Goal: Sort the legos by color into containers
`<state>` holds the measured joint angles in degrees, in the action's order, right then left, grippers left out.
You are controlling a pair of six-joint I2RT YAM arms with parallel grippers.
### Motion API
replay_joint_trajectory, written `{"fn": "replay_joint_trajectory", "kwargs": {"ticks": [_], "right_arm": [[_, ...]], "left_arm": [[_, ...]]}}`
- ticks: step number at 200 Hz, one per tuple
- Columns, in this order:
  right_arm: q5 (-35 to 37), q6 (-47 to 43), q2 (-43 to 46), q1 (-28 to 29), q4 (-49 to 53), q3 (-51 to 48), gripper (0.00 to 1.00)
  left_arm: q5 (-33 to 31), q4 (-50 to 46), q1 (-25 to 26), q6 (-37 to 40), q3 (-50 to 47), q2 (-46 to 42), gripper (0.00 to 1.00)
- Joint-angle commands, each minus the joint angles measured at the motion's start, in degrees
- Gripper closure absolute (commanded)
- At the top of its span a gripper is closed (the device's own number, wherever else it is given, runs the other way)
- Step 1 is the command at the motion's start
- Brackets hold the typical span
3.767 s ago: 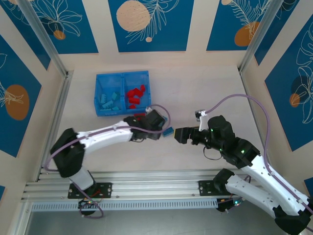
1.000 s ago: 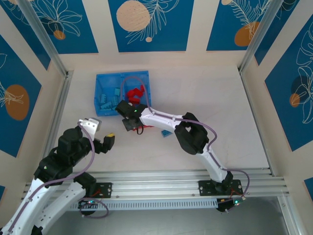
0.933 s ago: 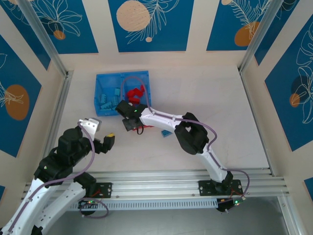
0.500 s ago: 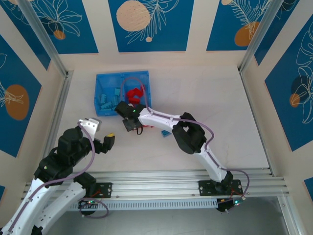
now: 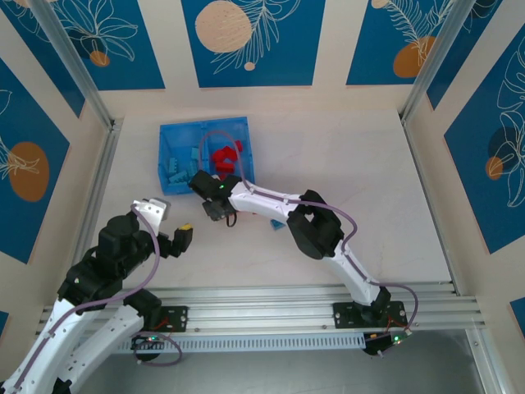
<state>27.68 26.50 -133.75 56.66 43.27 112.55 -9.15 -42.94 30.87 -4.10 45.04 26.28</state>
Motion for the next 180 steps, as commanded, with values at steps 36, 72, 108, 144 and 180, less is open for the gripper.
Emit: {"fn": "replay_joint_trajectory", "kwargs": {"ticks": [36,72,108,144,180], "right_arm": [[-1.76,0.16,14.28,0.47,-5.02,-10.79,0.67],[-4.23,2.59,16.53,-0.82,-6.18,-16.55,0.62],[-4.79,4.40,15.61,-1.03,-6.64,-20.33,0.63],[-5.37,6.02,14.56,-0.88,-5.84,-21.16,0.56],[-3.65,5.69,16.09,0.05,-4.73,-20.06,0.47]], "left_arm": [[-0.26,0.18,-0.51,0.49,-0.74,-0.84,0.00],[-0.11,0.33,-0.62,0.62,-0.83,-0.66,0.00],[0.01,0.32,-0.58,0.58,-0.91,-0.66,0.00],[0.09,0.42,-0.66,0.56,-0.93,-0.61,0.00],[0.01,0.40,-0.64,0.47,-1.00,-0.61,0.00]]}}
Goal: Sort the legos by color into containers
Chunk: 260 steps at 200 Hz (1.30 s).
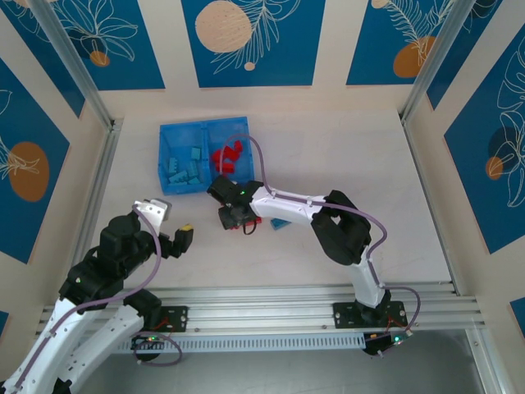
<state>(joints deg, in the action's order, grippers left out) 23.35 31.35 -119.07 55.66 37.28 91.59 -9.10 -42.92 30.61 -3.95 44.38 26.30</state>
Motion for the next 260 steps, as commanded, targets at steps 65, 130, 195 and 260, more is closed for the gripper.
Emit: {"fn": "replay_joint_trajectory", "kwargs": {"ticks": [65,130,195,260], "right_arm": [[1.34,0.94,-2.45,1.82,2.41,4.58,0.45],[2.59,4.87,-8.48,2.21,6.54,9.43,0.45],[6.86,4.90,-13.82,1.85,11.35,15.38,0.33],[8.23,2.32,-13.83,-0.10,12.18,16.53,0.21]], "left_arm": [[-0.06,0.39,-0.38,0.34,-0.35,-0.73,0.00],[-0.14,0.44,-0.50,0.30,-0.44,-0.90,0.00],[0.05,0.52,-0.48,0.43,-0.41,-1.01,0.00],[0.05,0.55,-0.57,0.52,-0.52,-0.97,0.00]]}}
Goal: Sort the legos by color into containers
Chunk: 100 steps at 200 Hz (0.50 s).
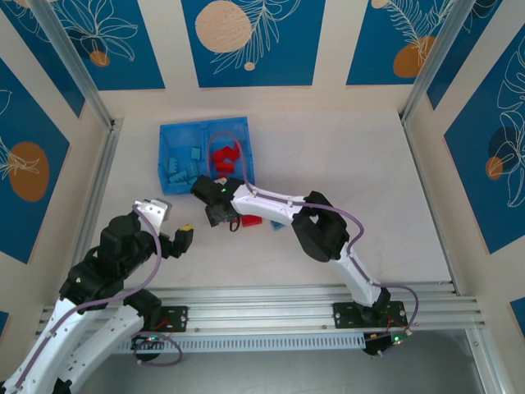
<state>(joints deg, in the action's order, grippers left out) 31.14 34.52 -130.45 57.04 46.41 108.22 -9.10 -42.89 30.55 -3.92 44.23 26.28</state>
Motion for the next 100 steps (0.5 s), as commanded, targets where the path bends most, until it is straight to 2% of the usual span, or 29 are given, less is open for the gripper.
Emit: {"fn": "replay_joint_trajectory", "kwargs": {"ticks": [1,37,78,100], "right_arm": [[0.39,-0.94,-2.44,-1.57,3.06,-0.11,0.21],[-1.37,-3.94,0.94,-1.60,0.56,-2.30,0.12],[-1.08,-4.91,9.51,-2.34,-2.37,-7.05,0.12],[-1.63,-3.67,11.20,-3.59,-4.15,-9.58,0.12]], "left_arm": [[0.05,0.53,-0.54,0.50,-0.37,-0.96,0.00],[-0.04,0.62,-0.57,0.58,-0.46,-0.84,0.00],[0.22,0.71,-0.69,0.78,-0.51,-0.70,0.00],[0.20,0.82,-0.83,0.80,-0.52,-0.71,0.00]]}}
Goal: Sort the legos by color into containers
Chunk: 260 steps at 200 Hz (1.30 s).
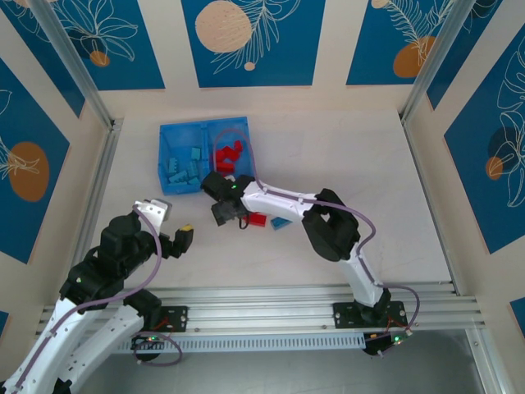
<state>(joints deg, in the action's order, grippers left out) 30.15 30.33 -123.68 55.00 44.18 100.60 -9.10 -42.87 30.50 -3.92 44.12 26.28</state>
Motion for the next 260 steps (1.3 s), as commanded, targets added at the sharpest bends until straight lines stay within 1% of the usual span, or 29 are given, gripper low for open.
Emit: {"fn": "replay_joint_trajectory", "kwargs": {"ticks": [1,14,26,37,54,74,130,142,153,190,204,217,237,249,260], "right_arm": [[-0.63,0.61,4.42,-1.56,-1.91,-2.01,0.12],[-0.83,1.48,3.55,-2.22,-1.84,-2.08,0.12],[-1.05,1.75,2.28,-2.48,-1.91,-1.70,0.15],[-1.04,1.98,0.87,-2.60,-1.64,-0.89,0.21],[-1.52,2.37,-1.26,-2.58,-0.68,0.57,0.34],[-1.90,3.48,-2.99,-2.37,0.75,1.66,0.40],[-2.41,6.70,-4.66,-1.94,1.98,1.80,0.42],[-2.49,6.59,-5.07,-1.92,1.70,2.10,0.42],[-2.38,6.23,-5.42,-1.92,1.29,2.56,0.45],[-2.46,5.11,-7.67,-2.94,1.23,6.07,0.45],[-2.81,4.86,-8.54,-3.24,1.53,7.47,0.52],[-3.16,4.40,-8.77,-3.25,1.90,8.26,0.61],[-3.69,3.72,-6.86,-2.76,2.39,8.33,0.71],[-3.71,3.18,-3.78,-2.14,1.56,6.82,0.73],[-3.72,2.77,-0.03,-1.68,0.37,4.47,0.73]], "left_arm": [[0.21,0.78,-0.79,0.83,-0.43,-0.71,0.00],[0.47,0.78,-0.85,0.94,-0.47,-0.70,0.00],[1.12,0.78,-0.94,1.09,-0.43,-0.71,0.00],[1.67,0.88,-0.91,1.28,-0.44,-0.69,0.00],[1.91,0.93,-0.88,1.37,-0.44,-0.71,0.00],[1.90,0.87,-0.88,1.37,-0.44,-0.70,0.00],[2.11,0.96,-0.90,1.46,-0.52,-0.71,0.00],[2.11,0.98,-0.97,1.53,-0.52,-0.75,0.00],[2.17,0.95,-0.99,1.57,-0.52,-0.71,0.00],[2.16,0.96,-1.00,1.59,-0.52,-0.71,0.00],[2.16,1.03,-0.97,1.55,-0.52,-0.79,0.00],[2.33,0.95,-0.96,1.55,-0.52,-0.92,0.00],[3.81,1.10,-0.97,2.03,-0.52,-1.11,0.00],[6.16,1.63,-0.97,2.61,-0.61,-1.23,0.00],[10.10,2.44,-0.97,3.41,-0.70,-1.54,0.00]]}}
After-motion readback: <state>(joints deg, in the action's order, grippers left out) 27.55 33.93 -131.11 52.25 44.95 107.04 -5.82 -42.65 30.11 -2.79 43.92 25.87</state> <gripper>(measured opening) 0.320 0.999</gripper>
